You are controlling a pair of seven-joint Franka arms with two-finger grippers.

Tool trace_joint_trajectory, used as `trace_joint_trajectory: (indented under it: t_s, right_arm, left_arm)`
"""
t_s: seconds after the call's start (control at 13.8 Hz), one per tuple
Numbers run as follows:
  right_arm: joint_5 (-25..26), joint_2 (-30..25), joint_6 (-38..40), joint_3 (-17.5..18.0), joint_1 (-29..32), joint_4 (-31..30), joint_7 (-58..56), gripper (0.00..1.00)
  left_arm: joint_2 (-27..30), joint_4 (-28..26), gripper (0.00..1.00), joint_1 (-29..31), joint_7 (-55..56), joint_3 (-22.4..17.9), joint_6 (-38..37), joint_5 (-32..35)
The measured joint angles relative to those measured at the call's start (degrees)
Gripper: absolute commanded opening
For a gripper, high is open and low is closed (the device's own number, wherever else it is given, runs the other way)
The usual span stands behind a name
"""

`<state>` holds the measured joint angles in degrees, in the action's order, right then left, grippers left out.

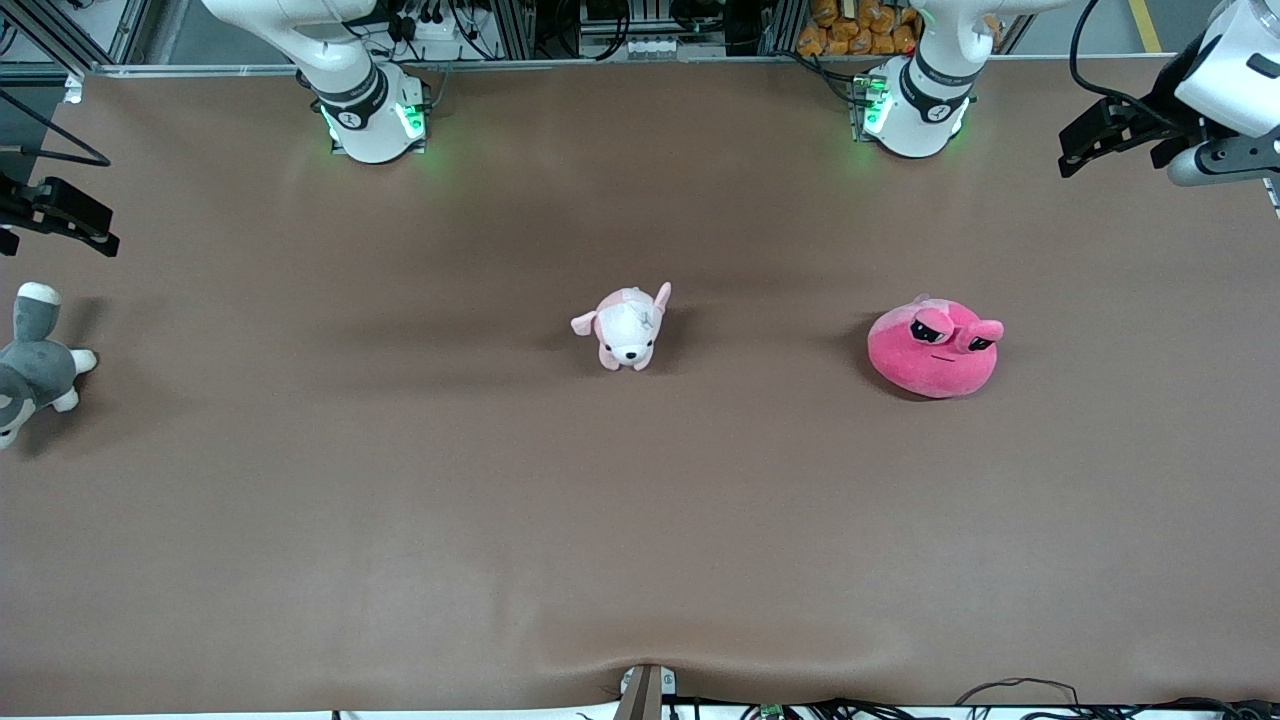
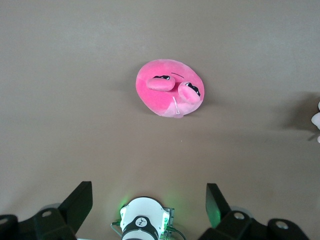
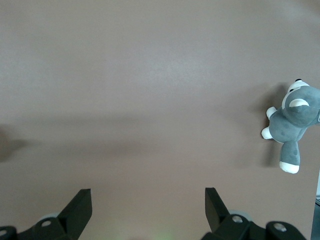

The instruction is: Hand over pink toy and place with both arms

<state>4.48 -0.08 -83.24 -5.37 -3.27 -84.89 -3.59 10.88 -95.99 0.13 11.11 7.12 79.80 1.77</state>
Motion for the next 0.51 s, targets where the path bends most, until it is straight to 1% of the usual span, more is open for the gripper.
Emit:
trace_joint_trajectory:
  t_s: [0.51]
  right_arm:
    - [0.0, 0.3, -0.1, -0.2, 0.0, 0.3, 0.0, 1.00]
  left_arm:
    - [0.0, -0.1, 1.00, 0.2, 0.0, 0.0, 0.0, 0.0]
